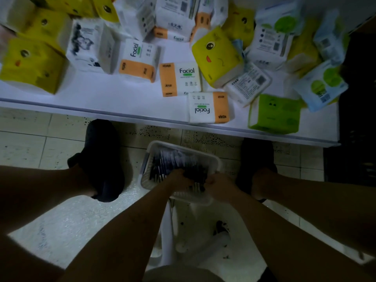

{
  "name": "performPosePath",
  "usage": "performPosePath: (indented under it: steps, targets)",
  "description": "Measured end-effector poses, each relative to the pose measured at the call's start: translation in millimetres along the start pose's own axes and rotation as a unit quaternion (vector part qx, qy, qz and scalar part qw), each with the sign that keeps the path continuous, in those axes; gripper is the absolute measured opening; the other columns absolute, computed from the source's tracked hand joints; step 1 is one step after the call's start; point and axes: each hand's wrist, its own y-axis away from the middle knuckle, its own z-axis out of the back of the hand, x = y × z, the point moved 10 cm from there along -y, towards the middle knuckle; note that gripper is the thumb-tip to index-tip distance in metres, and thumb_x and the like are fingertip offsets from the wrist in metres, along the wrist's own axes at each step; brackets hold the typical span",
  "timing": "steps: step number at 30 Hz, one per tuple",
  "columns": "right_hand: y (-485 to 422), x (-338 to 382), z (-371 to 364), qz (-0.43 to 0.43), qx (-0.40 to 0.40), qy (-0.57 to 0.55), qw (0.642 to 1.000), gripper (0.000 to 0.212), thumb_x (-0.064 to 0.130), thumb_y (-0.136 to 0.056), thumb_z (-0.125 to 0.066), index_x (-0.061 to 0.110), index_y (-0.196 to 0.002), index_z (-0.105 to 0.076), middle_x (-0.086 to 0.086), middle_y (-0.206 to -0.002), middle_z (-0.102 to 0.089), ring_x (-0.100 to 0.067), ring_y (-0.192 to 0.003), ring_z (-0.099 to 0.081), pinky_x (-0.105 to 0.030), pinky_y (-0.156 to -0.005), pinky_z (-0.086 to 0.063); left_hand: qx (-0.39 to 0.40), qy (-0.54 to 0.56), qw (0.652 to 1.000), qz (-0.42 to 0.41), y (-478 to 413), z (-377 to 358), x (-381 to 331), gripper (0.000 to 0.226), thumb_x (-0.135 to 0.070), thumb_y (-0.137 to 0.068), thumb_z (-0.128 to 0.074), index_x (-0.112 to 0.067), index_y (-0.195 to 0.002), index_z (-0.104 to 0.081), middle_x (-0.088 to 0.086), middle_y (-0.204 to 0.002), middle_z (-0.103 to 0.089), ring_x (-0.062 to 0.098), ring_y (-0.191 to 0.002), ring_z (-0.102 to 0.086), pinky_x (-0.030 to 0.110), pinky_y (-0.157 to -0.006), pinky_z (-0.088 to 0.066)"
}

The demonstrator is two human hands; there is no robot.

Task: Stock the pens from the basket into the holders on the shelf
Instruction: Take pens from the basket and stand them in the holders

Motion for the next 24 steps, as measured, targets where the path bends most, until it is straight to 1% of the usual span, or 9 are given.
performPosePath:
  steps: [2,6,10,12,14,16,19,22,24]
  targets:
    - [-2,1,-2,0.003,0.010,0.011,1.000,0.036,0.016,-0.097,-0.047,0.018,-0.061,-0.047,0.001,-0.067,-0.045,-0.007,-0.059,-0.038,-0.019,-0.052,-0.031,-0.013,0.040,0.999,0.016,-4,1,4,0.033,-0.012,-0.089,-0.065,-0.002,-0.120,-0.061,0.016,-0.122,-0.062,0.020,-0.104,-0.057,0.023,-0.083,-0.045]
    - [0,11,-4,0.021,0.005,0.007,1.000,0.023,0.016,-0.098,-0.046,0.005,-0.082,-0.057,-0.012,-0.088,-0.057,-0.012,-0.070,-0.045,-0.023,-0.061,-0.034,-0.070,0.014,0.997,-0.001,-2,10,3,0.031,-0.010,-0.085,-0.069,0.004,-0.112,-0.064,0.021,-0.116,-0.063,0.032,-0.112,-0.059,0.035,-0.094,-0.050]
    - [-4,10,-2,0.007,-0.030,-0.059,0.998,0.019,0.016,-0.095,-0.051,0.004,-0.088,-0.064,-0.006,-0.078,-0.056,-0.014,-0.068,-0.049,-0.023,-0.058,-0.038,-0.175,-0.070,0.981,-0.042,14,31,-9,0.019,-0.005,-0.089,-0.058,0.011,-0.096,-0.065,0.027,-0.101,-0.065,0.038,-0.101,-0.060,0.038,-0.091,-0.048]
    - [-8,12,-10,0.007,-0.021,-0.058,0.998,0.023,0.016,-0.096,-0.050,0.000,-0.092,-0.066,-0.011,-0.085,-0.062,-0.023,-0.079,-0.057,-0.028,-0.067,-0.046,-0.231,-0.080,0.969,-0.043,26,48,-15,0.020,-0.006,-0.093,-0.053,0.008,-0.096,-0.067,0.023,-0.101,-0.066,0.034,-0.100,-0.060,0.036,-0.091,-0.047]
    - [-12,16,-21,0.009,-0.005,-0.063,0.998,0.027,0.014,-0.097,-0.048,-0.006,-0.098,-0.066,-0.020,-0.101,-0.066,-0.032,-0.098,-0.062,-0.039,-0.086,-0.048,-0.258,-0.064,0.963,-0.036,35,62,-17,0.018,-0.007,-0.093,-0.056,0.005,-0.088,-0.068,0.019,-0.090,-0.068,0.026,-0.082,-0.062,0.026,-0.074,-0.049]
    - [-18,15,-32,0.004,0.011,-0.047,0.999,0.026,0.016,-0.098,-0.047,-0.001,-0.095,-0.066,-0.020,-0.109,-0.065,-0.032,-0.106,-0.060,-0.038,-0.091,-0.045,-0.265,-0.038,0.963,-0.026,43,69,-16,0.017,-0.006,-0.092,-0.057,0.004,-0.084,-0.068,0.017,-0.081,-0.067,0.022,-0.069,-0.060,0.022,-0.060,-0.048]
    - [-26,7,-35,-0.017,-0.009,-0.047,0.999,0.023,0.019,-0.096,-0.049,0.006,-0.085,-0.065,-0.014,-0.093,-0.063,-0.029,-0.093,-0.060,-0.031,-0.076,-0.047,-0.257,0.054,0.965,-0.017,54,67,-5,0.012,-0.003,-0.091,-0.056,0.002,-0.094,-0.067,0.018,-0.090,-0.068,0.029,-0.084,-0.066,0.040,-0.078,-0.056]
    - [-32,5,-37,-0.042,0.001,-0.048,0.998,0.027,0.020,-0.096,-0.049,0.002,-0.109,-0.065,-0.017,-0.112,-0.063,-0.031,-0.105,-0.059,-0.036,-0.093,-0.048,-0.240,0.151,0.959,-0.002,64,58,3,0.022,-0.003,-0.092,-0.056,-0.010,-0.112,-0.059,0.005,-0.102,-0.062,0.026,-0.096,-0.063,0.044,-0.084,-0.055]
    - [-35,9,-38,-0.043,0.024,-0.040,0.998,0.034,0.022,-0.096,-0.050,0.001,-0.120,-0.061,-0.019,-0.121,-0.061,-0.033,-0.113,-0.057,-0.039,-0.100,-0.045,-0.213,0.171,0.962,0.001,66,51,4,0.027,-0.005,-0.094,-0.054,-0.017,-0.118,-0.053,0.005,-0.110,-0.060,0.019,-0.091,-0.059,0.034,-0.074,-0.055]
